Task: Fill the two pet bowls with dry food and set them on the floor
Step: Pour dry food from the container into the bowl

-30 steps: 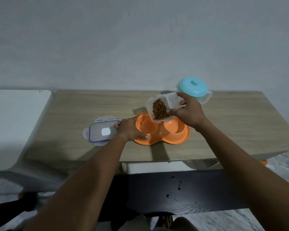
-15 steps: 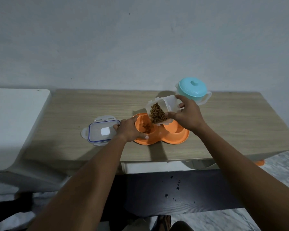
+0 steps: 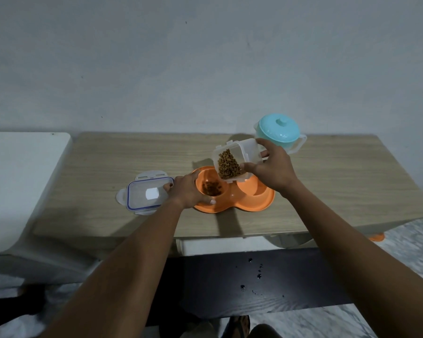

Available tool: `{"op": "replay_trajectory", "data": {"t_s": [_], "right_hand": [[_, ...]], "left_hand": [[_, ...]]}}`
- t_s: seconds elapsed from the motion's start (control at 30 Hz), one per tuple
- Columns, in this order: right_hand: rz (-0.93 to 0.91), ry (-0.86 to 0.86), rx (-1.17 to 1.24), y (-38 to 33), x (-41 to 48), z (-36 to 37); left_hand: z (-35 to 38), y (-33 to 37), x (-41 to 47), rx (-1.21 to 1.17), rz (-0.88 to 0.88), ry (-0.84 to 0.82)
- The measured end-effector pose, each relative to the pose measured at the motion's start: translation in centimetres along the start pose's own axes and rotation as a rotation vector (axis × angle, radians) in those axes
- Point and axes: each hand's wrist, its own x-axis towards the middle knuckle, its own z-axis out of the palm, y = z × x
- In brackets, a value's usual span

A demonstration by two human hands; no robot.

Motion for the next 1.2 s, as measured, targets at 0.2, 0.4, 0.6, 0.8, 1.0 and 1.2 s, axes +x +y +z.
{"op": "replay_trajectory", "data": {"t_s": [0.2,0.4,0.6,0.8,1.0,1.2], "right_hand": [[0.014,-0.008,0.020,0.1,0.1,0.0],[0.011,-0.004,0.047,0.0,0.2,-0.2],[-0.006,-0.005,0.046,-0.1,0.1,-0.2],[-0.015,0.000,0.036,-0.3,0.0,-0.2],[-0.004,0.009,0.035,-0.7,-0.1,-0.2],[0.008,-0.002,0.004,-1.0,-0.2,-0.2]], "left_hand": [[0.0,0.1,0.0,0.025,-0.013,0.012],[0.1,0.0,0.1,0.004,-0.016,0.010],[0.1,0.0,0.2,0.018,-0.027,0.007],[0.2,-0.1,0.3,-0.015,-0.013,-0.002],[0.2,-0.3,0.2,-0.018,0.001,0.003],[0.1,-0.3,0.3,-0.043,0.005,-0.022]]}}
